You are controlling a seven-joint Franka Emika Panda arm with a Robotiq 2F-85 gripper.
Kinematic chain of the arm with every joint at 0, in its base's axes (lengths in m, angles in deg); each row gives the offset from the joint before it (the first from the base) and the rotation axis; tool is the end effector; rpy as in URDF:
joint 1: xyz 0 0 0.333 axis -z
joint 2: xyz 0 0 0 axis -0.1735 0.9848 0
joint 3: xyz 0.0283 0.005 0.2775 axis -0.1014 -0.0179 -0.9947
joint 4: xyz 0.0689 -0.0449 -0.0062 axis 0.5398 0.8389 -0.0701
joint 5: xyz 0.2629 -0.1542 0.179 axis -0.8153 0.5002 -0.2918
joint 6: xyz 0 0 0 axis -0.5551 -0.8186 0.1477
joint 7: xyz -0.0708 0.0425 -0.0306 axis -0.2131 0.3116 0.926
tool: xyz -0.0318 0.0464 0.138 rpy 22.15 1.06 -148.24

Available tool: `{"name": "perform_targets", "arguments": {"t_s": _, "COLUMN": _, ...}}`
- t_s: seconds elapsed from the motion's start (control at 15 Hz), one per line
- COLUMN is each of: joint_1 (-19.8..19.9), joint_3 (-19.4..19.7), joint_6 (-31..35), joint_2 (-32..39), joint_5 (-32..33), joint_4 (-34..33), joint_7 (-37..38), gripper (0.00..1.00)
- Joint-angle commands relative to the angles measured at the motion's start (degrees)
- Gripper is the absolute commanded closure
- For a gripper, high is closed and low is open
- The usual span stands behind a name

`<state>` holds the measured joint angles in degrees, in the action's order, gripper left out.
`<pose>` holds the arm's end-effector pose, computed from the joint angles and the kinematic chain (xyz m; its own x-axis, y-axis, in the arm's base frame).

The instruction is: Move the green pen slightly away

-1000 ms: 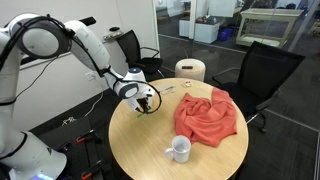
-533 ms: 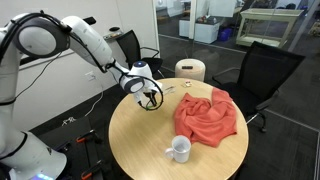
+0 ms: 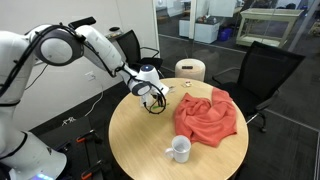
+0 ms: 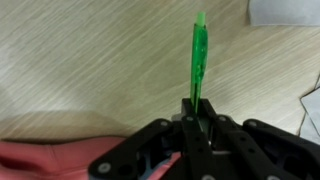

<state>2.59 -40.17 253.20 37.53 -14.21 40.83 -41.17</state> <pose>0.6009 0.0403 0.0869 0.8719 -0.4467 0.2005 -0.4278 -0.8942 -0.1317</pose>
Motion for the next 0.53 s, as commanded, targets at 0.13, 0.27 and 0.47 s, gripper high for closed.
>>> {"name": "perform_targets", "arguments": {"t_s": 0.13, "joint_1": -1.7, "joint_3": 1.1, "joint_6": 3.8, "joint_2": 5.3, "joint_5": -2.6, "joint_4": -4.7, "joint_7": 1.6, "gripper": 0.64}}
{"name": "perform_targets", "arguments": {"t_s": 0.27, "joint_1": -2.6, "joint_3": 1.6, "joint_6": 5.8, "joint_2": 5.2, "joint_5": -2.5, "joint_4": -4.0, "joint_7": 1.5, "gripper": 0.57}}
{"name": "perform_targets", "arguments": {"t_s": 0.47, "joint_1": -4.3, "joint_3": 2.4, "joint_6": 9.7, "joint_2": 3.7, "joint_5": -2.6, "joint_4": -1.6, "joint_7": 1.3, "gripper": 0.34}}
